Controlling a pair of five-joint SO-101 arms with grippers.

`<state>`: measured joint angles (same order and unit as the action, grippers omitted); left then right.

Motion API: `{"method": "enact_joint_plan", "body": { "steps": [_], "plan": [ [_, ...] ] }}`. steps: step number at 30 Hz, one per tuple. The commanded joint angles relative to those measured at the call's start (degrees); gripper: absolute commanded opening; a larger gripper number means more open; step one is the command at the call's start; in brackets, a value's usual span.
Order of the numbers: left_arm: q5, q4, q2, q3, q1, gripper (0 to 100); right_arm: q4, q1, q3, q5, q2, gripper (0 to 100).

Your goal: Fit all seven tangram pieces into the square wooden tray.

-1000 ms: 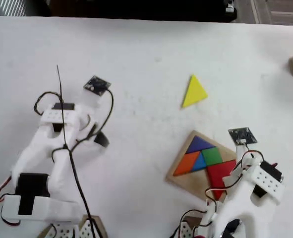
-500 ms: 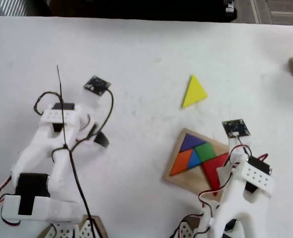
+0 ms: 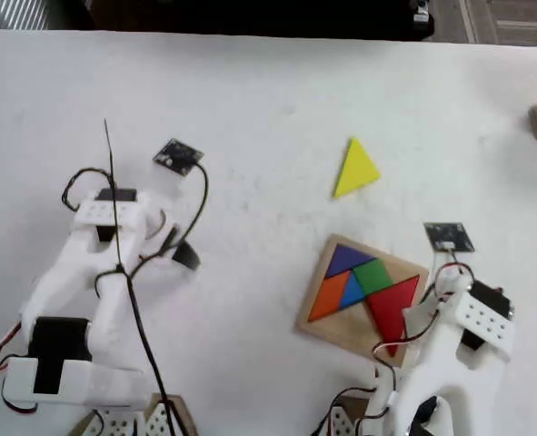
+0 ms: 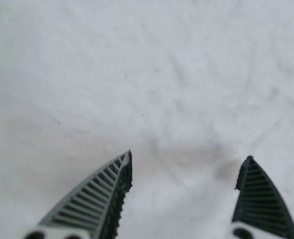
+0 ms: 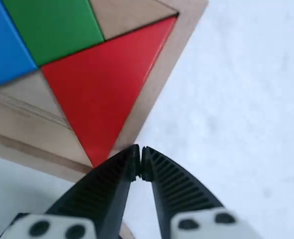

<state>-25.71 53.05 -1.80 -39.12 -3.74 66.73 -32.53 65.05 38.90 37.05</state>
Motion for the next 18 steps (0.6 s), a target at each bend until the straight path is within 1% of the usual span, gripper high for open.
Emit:
{"method": "enact_joint_plan", "body": {
  "steps": [1, 3, 5, 10, 13, 15, 18],
  "plan": [
    [-0.1, -0.7, -0.2, 3.2, 0.2, 33, 0.5, -6.0, -0.5, 1.2, 1.2, 1.8],
    [4.0, -0.7, -0.2, 4.0, 1.2, 33, -3.1, -6.6, 2.5, 1.3, 1.1, 1.8],
    [8.0, -0.3, -0.2, 6.1, 3.6, 33, -5.3, -7.2, 3.2, -0.5, 1.3, 1.8],
    [10.1, 5.3, 0.2, 17.4, 13.0, 34, -5.8, -7.3, 3.3, -1.5, 0.8, 1.8],
    [13.0, 5.5, 0.4, 23.8, 17.2, 34, -5.8, -7.3, 3.3, -1.4, 0.8, 1.8],
    [13.9, 5.5, 1.4, 28.6, 20.4, 33, -5.8, -7.3, 3.3, -1.3, 0.8, 1.8],
    [13.9, 6.8, 6.4, 37.8, 26.8, 33, -6.6, -7.2, 3.5, -1.4, 0.7, 1.8]
  ]
}}
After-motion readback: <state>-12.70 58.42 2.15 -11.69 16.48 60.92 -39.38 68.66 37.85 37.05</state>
